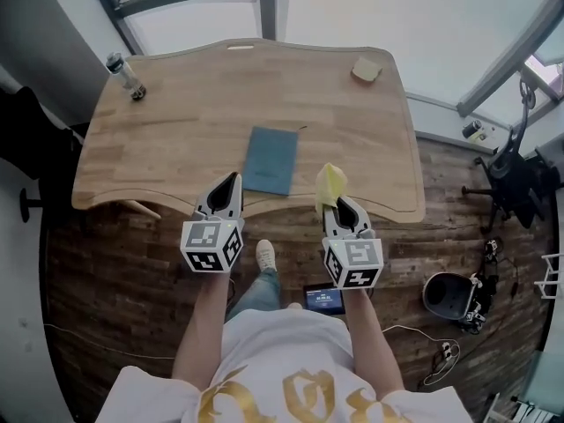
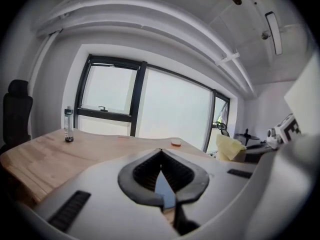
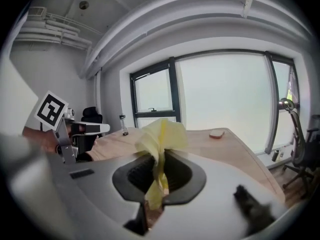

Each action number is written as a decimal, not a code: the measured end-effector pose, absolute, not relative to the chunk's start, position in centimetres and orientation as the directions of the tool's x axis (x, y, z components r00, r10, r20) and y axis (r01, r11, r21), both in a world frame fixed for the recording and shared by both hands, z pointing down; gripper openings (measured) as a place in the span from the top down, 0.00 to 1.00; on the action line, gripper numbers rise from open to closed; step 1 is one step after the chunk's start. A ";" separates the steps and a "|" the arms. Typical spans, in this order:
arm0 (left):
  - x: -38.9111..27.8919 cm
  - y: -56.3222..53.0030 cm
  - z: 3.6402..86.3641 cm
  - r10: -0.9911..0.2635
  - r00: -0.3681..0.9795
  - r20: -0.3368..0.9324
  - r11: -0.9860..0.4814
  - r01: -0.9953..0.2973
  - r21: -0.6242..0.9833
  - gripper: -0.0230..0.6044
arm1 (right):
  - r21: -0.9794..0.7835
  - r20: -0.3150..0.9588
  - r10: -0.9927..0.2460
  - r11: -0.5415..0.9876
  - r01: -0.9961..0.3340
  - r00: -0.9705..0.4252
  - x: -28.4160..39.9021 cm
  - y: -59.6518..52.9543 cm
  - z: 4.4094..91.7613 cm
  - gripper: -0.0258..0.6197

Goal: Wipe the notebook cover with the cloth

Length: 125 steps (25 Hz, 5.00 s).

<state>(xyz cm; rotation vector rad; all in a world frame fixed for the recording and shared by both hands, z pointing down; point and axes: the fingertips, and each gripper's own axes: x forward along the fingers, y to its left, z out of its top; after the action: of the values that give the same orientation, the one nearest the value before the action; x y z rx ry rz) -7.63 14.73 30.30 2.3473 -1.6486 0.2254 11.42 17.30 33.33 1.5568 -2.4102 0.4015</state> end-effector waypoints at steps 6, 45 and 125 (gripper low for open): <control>-9.8 4.4 33.2 -0.863 0.385 0.327 -0.354 -0.923 0.152 0.94 | -0.102 0.417 -0.837 0.344 -0.933 -0.355 9.7 8.2 35.6 0.90; -10.0 -6.0 43.9 -0.761 0.413 0.501 -0.381 -0.909 0.171 0.94 | -0.122 0.541 -0.773 0.318 -0.940 -0.331 8.9 -2.8 43.2 0.90; -8.6 -1.7 55.4 -0.222 0.618 0.755 -0.178 -0.786 0.591 0.86 | -0.084 0.862 -0.313 0.688 -0.721 -0.399 -0.5 -6.3 54.7 0.90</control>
<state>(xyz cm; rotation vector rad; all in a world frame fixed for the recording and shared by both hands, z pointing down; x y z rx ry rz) -8.60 -1.65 55.44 1.7162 -0.8316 0.6253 -0.50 -6.34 54.69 0.7969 -1.9939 0.5689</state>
